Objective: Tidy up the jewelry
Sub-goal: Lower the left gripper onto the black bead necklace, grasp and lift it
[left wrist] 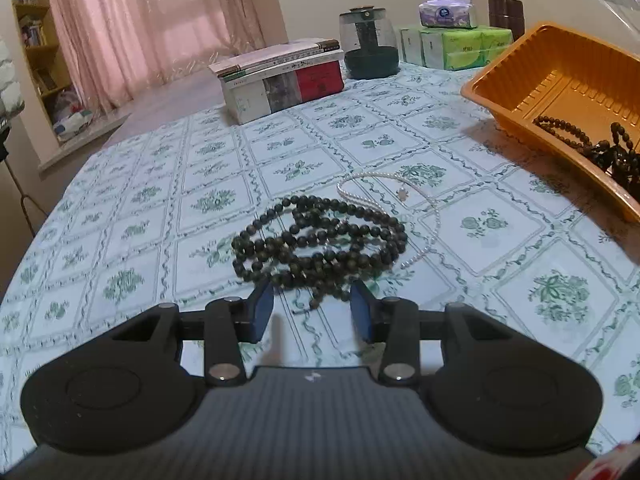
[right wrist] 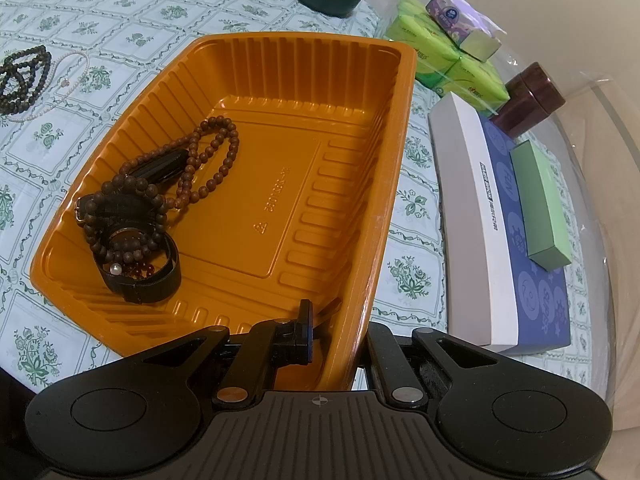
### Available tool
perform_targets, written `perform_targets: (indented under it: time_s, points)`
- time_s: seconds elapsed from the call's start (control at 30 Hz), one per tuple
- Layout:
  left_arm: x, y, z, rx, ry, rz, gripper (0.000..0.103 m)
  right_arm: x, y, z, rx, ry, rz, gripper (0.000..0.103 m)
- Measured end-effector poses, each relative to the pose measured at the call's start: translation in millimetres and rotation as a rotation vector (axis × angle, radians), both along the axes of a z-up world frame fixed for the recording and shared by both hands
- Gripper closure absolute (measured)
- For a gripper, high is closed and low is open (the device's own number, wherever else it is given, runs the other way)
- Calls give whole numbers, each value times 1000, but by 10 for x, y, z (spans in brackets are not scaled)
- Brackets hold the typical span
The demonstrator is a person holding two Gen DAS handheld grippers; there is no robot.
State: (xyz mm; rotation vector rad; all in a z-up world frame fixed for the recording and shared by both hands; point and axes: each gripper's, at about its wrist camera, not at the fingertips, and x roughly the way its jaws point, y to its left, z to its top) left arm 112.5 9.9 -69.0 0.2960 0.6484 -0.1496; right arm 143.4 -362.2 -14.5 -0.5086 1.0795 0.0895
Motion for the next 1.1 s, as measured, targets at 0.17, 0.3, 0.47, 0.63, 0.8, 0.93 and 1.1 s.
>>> perform_targets:
  time_s: [0.17,0.3,0.47,0.63,0.8,0.93,1.1]
  points:
    - [145,-15,29,59,-15,-67,64,1,9,3,-1,4,0,97]
    - [297,-37,26,95,18,-156,64,3,7,4,-1,4,0,97]
    - [441,-61,-10,136,81,-288,67,8,15,0,-2,7,0,97]
    - [506,-32,46,121,173,-338,86,11,18,-1,-2,7,-1,97]
    - [411,19,130,106,170,-340,97,10,10,-2,-2,6,0,97]
    - [341,84,331,103,117,-322,97,12,19,0,-5,5,1,97]
    - [327,187,774,104,14,-295,97,-6,26,3,-10,-1,3,97]
